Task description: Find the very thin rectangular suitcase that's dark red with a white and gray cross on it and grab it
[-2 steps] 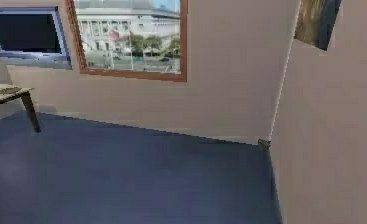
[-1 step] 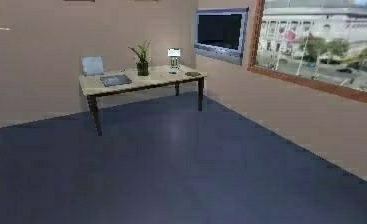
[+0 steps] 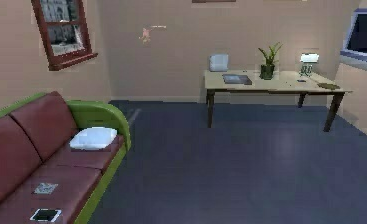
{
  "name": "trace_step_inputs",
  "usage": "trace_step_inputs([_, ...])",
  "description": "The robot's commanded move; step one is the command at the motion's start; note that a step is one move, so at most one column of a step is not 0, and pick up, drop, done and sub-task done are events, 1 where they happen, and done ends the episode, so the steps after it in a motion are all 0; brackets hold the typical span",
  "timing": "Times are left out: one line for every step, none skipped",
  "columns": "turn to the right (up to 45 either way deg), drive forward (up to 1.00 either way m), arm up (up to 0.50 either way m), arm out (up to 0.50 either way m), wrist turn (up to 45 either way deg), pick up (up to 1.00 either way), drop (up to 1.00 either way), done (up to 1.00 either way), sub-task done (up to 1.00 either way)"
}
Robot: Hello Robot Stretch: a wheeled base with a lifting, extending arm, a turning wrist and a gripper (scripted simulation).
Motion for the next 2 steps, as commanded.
trace_step_inputs([0.0,0.20,0.00,0.00,0.0,0.00,0.00,0.00,0.00])
trace_step_inputs([3.0,0.00,0.00,0.00,0.0,0.00,0.00,0.00,0.00])
